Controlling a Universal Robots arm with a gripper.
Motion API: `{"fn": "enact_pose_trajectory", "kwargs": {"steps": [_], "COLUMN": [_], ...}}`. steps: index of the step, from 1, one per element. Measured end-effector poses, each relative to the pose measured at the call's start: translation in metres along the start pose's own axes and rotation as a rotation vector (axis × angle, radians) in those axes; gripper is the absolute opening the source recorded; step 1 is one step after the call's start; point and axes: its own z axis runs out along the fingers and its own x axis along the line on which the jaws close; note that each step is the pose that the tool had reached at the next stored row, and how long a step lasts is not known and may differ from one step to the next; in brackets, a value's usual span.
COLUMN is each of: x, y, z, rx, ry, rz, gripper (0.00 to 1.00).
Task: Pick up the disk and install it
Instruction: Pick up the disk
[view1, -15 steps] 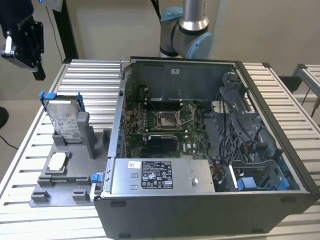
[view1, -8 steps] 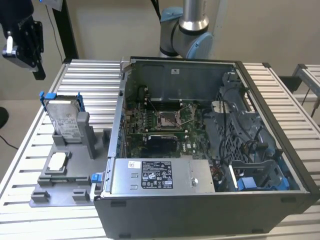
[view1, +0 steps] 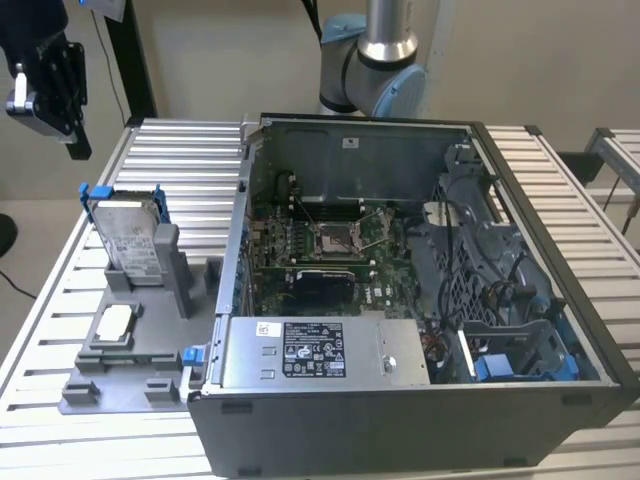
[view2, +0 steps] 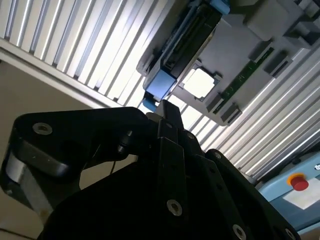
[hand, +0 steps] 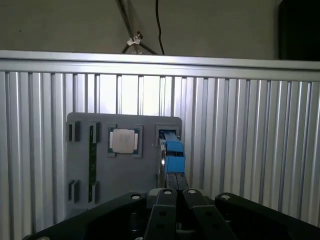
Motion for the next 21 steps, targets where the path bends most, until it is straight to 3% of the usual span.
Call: {"fn": "enact_pose_trajectory", "kwargs": {"steps": [16, 17, 21], "x": [0.0001, 0.0001, 0.0002], "y": [-0.0003, -0.0003, -0.0003], "z": [0.0006, 0.0005, 0.0006], "rx": [-0.0008, -0.0009, -0.0007], "ry": [0.0001, 0.0001, 0.0001], "rz": [0.000, 0.000, 0.000], "gripper": [0.00, 1.00, 1.00]}}
